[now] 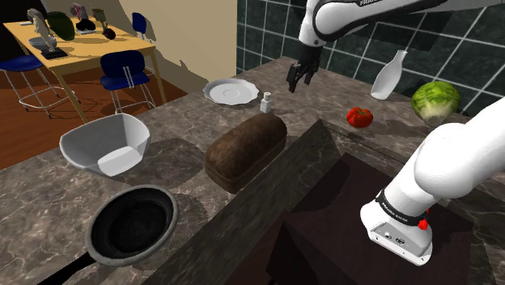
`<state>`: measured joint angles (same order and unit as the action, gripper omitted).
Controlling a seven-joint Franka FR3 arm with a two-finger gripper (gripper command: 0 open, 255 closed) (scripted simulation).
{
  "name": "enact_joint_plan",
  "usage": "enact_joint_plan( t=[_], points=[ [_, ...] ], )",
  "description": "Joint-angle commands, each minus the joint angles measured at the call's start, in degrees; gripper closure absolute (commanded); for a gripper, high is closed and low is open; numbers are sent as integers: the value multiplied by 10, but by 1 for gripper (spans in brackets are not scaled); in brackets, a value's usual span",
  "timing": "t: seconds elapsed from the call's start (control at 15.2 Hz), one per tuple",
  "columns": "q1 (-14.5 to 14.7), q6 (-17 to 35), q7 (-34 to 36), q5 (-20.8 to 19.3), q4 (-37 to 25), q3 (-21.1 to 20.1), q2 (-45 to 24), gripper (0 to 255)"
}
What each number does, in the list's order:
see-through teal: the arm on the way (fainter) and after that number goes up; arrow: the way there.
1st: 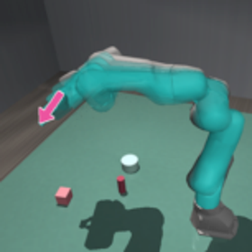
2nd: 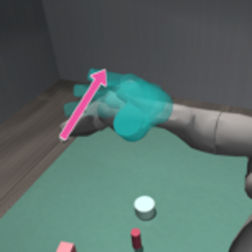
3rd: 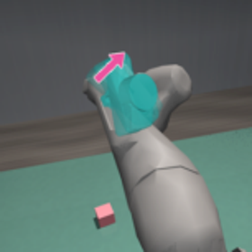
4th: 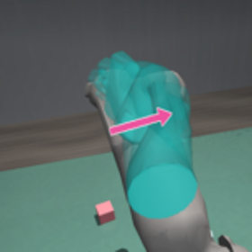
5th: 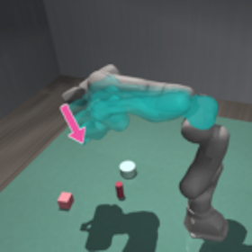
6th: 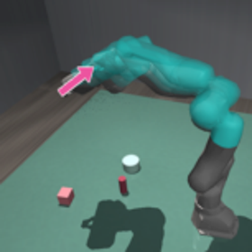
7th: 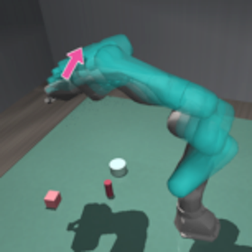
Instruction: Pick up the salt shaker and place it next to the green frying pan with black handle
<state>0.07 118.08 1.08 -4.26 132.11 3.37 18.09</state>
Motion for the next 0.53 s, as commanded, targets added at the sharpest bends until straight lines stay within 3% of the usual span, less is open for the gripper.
enact_joint_plan(
  t=[0.0, 0.46],
  points=[
    [1, 27, -8, -4, -23, 2, -46, 0],
    [0, 100, -35, -15, -109, 5, -197, 0]
  ],
)
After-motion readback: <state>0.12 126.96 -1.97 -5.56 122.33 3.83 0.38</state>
